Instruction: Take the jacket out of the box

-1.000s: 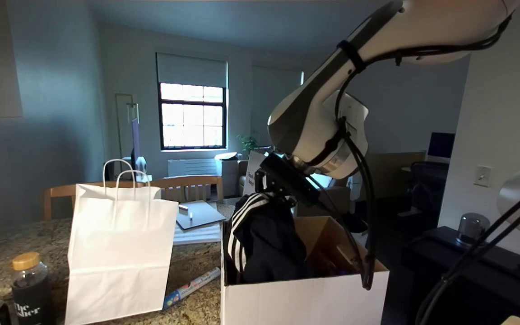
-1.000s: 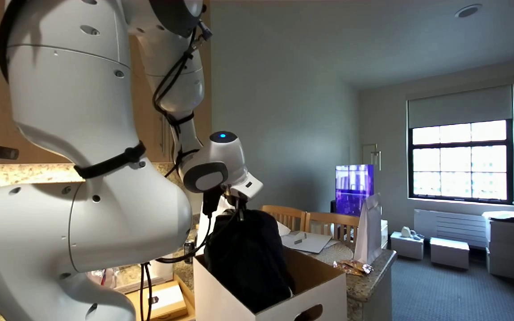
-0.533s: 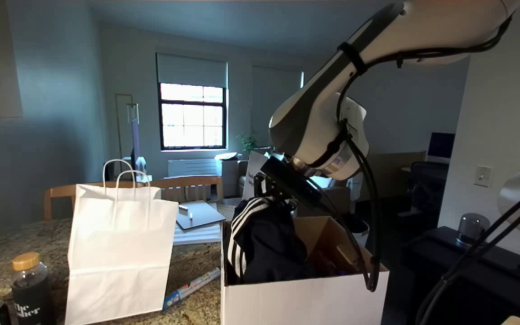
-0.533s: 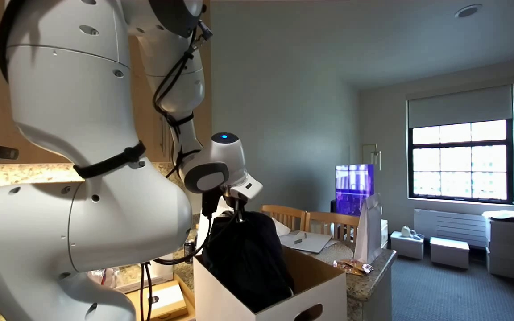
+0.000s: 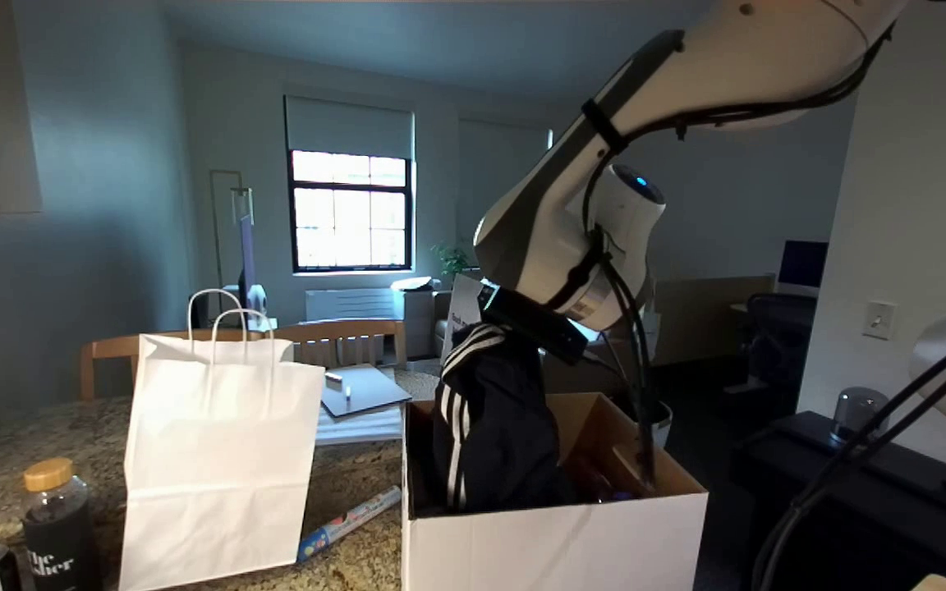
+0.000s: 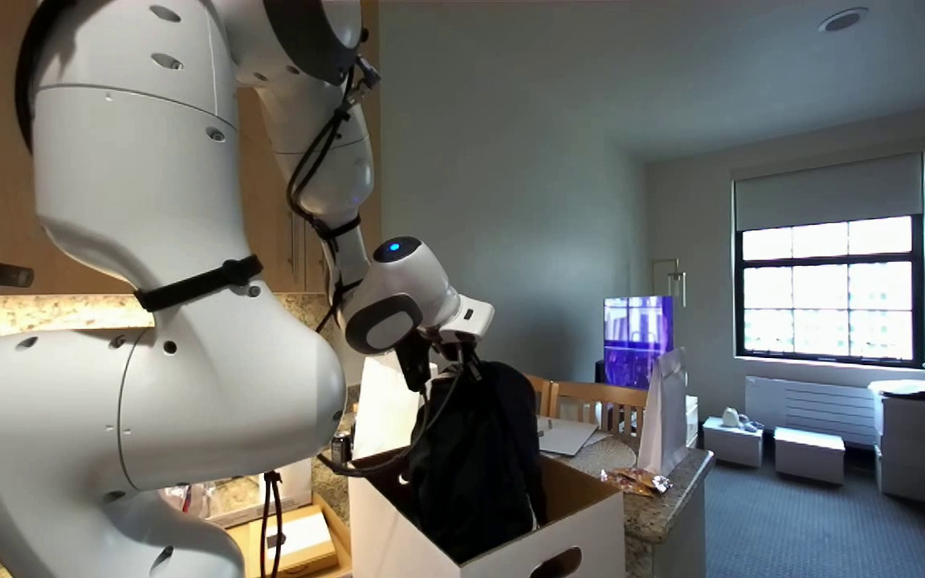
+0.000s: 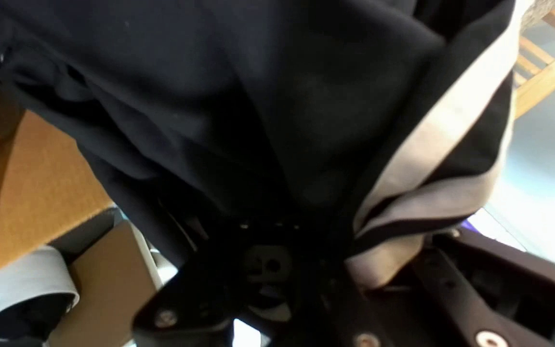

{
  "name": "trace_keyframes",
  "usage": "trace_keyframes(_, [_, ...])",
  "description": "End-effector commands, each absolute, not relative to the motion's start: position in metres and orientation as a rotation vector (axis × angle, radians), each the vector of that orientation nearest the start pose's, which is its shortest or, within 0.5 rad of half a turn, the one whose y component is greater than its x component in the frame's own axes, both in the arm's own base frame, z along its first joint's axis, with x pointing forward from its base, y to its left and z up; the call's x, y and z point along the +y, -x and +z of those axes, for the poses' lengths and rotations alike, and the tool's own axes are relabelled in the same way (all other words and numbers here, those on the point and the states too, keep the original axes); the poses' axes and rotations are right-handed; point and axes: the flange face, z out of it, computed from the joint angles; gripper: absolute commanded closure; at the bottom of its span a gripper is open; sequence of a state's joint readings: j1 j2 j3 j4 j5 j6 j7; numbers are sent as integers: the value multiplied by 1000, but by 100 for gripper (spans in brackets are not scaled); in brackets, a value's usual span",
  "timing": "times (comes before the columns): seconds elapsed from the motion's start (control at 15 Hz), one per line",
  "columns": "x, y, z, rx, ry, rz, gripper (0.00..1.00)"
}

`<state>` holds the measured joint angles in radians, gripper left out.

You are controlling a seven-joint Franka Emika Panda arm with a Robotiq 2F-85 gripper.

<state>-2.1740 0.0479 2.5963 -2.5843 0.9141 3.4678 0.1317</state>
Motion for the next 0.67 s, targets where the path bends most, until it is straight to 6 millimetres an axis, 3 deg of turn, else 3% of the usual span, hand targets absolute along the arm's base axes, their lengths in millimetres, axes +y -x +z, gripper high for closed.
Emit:
trace_keyframes(0.0, [58,-496,374,897,2500,-1189,95])
trace_keyframes(0.13, [26,-514,382,916,2541,-1277,95])
trace_keyframes(0.33, [-9,-525,395,976,2592,-1421,95])
trace_keyframes(0.6, [-23,-506,398,949,2744,-1542,95])
